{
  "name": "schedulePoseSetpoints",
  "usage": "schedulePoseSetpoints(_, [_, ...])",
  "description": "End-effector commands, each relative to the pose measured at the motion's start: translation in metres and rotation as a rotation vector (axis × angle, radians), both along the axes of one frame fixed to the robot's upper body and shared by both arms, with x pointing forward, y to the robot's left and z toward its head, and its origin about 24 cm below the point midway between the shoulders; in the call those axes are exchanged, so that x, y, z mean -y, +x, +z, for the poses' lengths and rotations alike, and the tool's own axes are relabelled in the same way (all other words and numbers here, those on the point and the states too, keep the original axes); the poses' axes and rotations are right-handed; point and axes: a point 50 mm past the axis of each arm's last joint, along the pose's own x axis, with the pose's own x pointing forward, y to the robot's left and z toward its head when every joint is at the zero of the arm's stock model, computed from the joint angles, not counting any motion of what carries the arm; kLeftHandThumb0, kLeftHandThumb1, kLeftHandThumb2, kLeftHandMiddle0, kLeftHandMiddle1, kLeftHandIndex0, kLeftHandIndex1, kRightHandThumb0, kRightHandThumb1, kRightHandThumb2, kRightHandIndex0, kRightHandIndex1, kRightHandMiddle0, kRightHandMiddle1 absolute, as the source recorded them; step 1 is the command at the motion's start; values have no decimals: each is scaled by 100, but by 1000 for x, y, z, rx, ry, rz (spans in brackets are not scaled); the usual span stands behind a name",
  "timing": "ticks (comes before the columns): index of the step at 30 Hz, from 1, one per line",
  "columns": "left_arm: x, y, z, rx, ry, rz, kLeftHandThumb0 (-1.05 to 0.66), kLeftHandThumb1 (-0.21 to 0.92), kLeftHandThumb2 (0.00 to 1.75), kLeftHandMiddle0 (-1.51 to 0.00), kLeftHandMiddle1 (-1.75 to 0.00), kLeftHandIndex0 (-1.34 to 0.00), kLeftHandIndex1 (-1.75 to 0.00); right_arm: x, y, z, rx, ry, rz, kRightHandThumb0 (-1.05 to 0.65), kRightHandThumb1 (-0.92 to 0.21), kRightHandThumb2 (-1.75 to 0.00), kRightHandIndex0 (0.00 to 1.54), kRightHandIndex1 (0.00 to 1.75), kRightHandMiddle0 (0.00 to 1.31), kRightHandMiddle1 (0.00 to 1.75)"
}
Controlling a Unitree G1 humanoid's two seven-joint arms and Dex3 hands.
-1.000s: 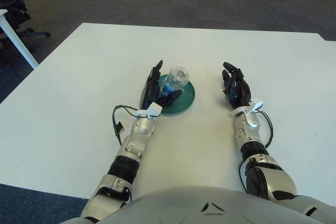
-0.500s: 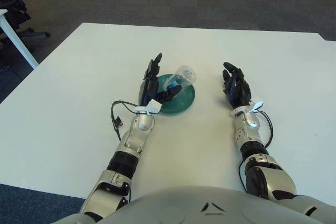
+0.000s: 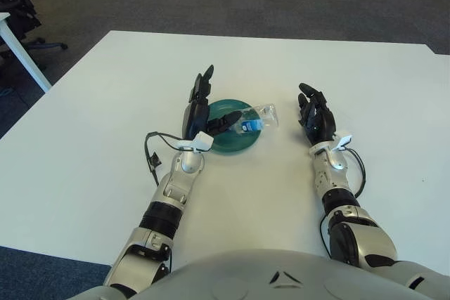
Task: Put the bottle into the plate.
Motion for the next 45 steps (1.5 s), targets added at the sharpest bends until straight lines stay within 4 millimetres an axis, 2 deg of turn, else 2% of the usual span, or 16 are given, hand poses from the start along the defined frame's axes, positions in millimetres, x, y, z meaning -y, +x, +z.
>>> schedulePoseSetpoints(1, [-3,-1,1,-11,1,-3,-105,92,26,-3,0,0,-29,-10,-41,-56,-294,62,8,-81,-92,-81,35,0,0,68])
schedulePoseSetpoints(23, [-6,-1,2,-7,-4,4,-105,92,30,-5,-1,0,-33,-10,-40,-57,-303,58,8,-81,-92,-82,37,1,0,72])
schedulePoseSetpoints(37, [-9,0,-1,-13,-64,0,-105,92,29,-7,-1,0,-44,-11,-40,-59,-315,57,19,-79,-92,-81,35,0,0,69])
schedulePoseSetpoints(39, [-13,1,-2,-9,-73,9,-105,92,29,-8,-1,0,-46,-12,-40,-59,-316,58,19,-79,-92,-81,35,0,0,68])
schedulePoseSetpoints(42, [-41,9,10,26,-72,72,-105,92,31,-10,-2,0,-53,-12,-40,-59,-318,75,8,-80,-92,-80,36,0,0,69])
schedulePoseSetpoints(45, [-57,12,14,43,-72,122,-105,92,36,-13,-4,0,-61,-12,-40,-59,-318,85,0,-81,-92,-79,36,0,0,70])
